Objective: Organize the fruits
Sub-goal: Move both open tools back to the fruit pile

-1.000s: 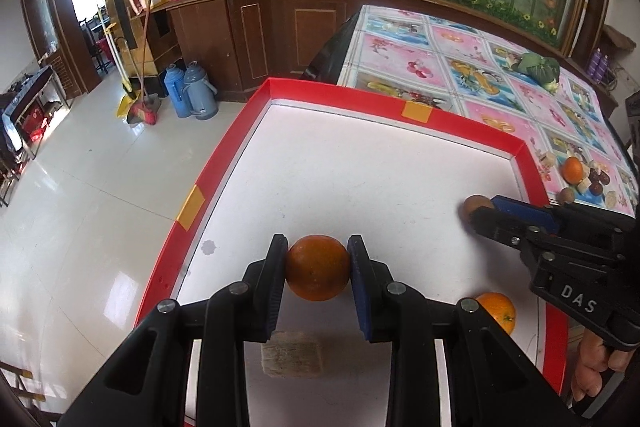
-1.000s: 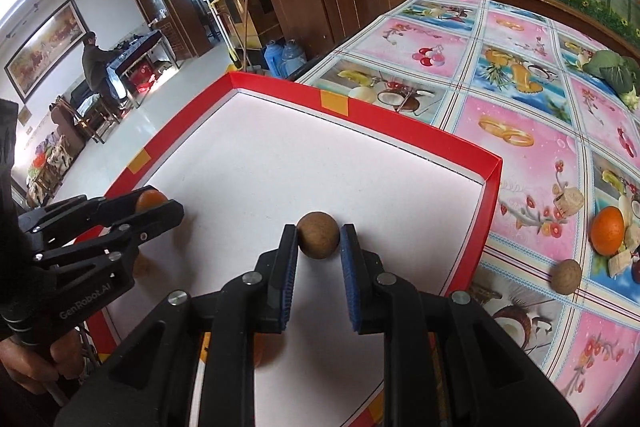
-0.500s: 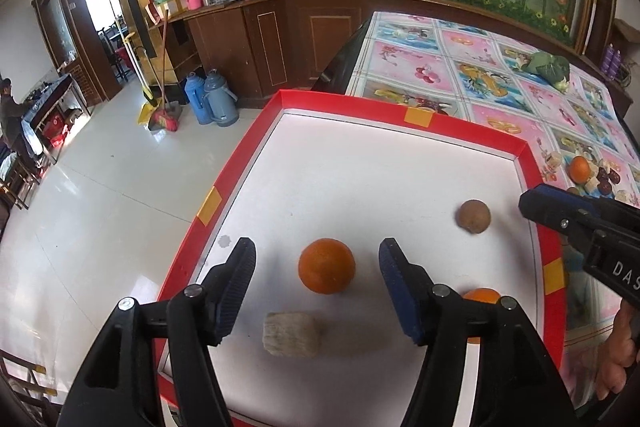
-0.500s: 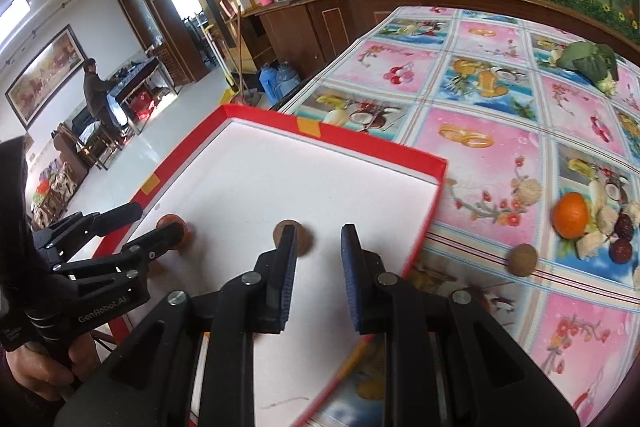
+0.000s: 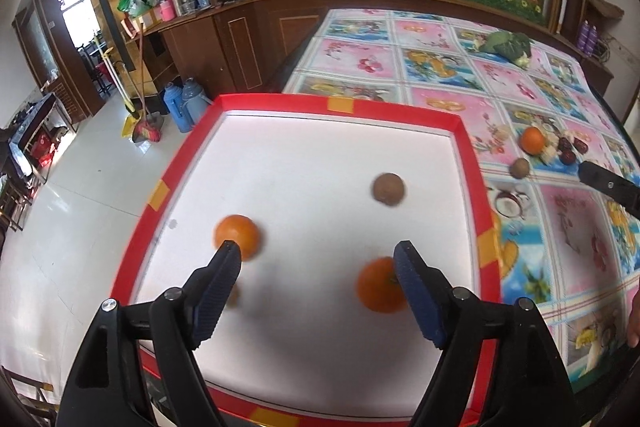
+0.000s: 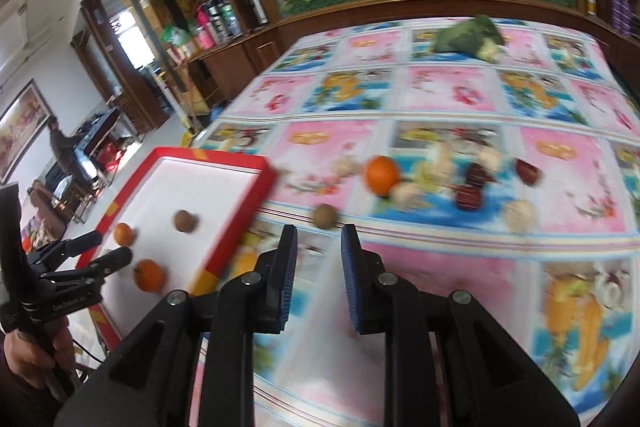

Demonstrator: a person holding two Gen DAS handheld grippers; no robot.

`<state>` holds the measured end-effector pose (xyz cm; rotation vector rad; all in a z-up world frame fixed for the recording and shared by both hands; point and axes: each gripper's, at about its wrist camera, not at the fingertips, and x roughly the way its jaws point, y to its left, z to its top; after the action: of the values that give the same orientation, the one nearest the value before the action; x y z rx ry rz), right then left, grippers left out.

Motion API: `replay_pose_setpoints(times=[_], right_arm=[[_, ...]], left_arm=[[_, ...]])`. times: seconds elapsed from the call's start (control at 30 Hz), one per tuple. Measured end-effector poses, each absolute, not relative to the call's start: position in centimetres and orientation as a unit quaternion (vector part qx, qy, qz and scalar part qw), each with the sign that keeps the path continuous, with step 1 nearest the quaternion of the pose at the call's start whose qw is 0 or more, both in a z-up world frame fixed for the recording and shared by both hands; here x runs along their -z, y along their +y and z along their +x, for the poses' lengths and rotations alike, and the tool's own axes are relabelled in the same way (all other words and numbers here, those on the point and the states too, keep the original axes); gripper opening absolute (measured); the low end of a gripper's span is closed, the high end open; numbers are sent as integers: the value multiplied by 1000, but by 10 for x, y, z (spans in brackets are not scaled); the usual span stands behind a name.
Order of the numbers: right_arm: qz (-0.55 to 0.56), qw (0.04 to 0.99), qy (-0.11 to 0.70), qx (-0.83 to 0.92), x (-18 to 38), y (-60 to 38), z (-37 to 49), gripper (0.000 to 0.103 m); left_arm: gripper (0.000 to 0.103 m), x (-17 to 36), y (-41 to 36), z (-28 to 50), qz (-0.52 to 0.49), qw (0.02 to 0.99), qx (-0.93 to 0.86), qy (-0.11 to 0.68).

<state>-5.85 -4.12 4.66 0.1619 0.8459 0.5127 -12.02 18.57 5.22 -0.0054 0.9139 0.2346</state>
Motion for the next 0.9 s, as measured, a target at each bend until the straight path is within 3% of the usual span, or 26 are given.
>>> replay_pose_setpoints(times=[0.2, 0.4, 0.9], right_arm=[[93, 885, 424, -170, -25, -131, -67, 33], [107, 888, 426, -135, -17, -178, -65, 33], [67, 876, 453, -153, -12, -138, -5, 35]], left_arm=[[79, -47, 154, -119, 19, 888, -81, 452], [79, -50, 129, -119, 45, 888, -63, 453], [79, -72, 92, -86, 103, 893, -39, 437]])
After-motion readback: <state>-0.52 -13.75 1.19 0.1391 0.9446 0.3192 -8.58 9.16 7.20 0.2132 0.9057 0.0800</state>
